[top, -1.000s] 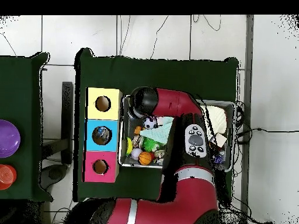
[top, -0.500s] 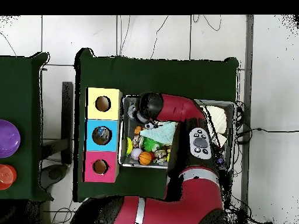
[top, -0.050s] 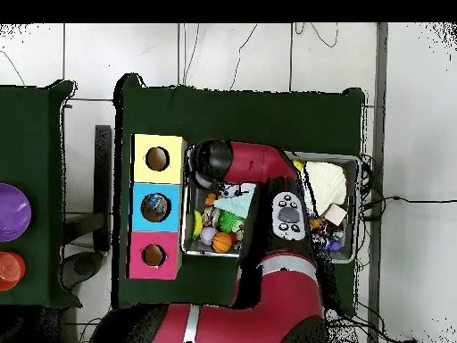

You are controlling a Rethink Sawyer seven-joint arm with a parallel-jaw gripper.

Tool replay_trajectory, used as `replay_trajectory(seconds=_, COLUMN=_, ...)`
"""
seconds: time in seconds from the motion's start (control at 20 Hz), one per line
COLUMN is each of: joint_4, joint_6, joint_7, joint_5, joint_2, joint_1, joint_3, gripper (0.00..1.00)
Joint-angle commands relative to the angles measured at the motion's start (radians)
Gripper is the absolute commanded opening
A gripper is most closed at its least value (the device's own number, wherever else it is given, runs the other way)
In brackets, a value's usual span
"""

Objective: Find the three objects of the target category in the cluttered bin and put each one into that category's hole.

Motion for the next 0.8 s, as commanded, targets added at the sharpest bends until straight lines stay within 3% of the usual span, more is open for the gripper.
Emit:
replay_trajectory(seconds=0.05, joint_4=-0.017, joint_6=0.135, joint_7=0.037, joint_5=0.033, joint_2=-0.012, joint_1=0.014, joint_3=0.062, gripper=1.0)
replay_trajectory(seconds=0.45, joint_4=0.086, joint_6=0.018, joint_7=-0.03, joint_5=0.024, joint_2=-0.031, joint_1=-0.043, joint_3=0.083, gripper=1.0)
replay_trajectory(seconds=0.8, joint_4=0.028, joint_6=0.065, joint_7=-0.052, joint_5=0.024, joint_2=-0.033, joint_1=-0.086, joint_3=0.083, gripper=1.0)
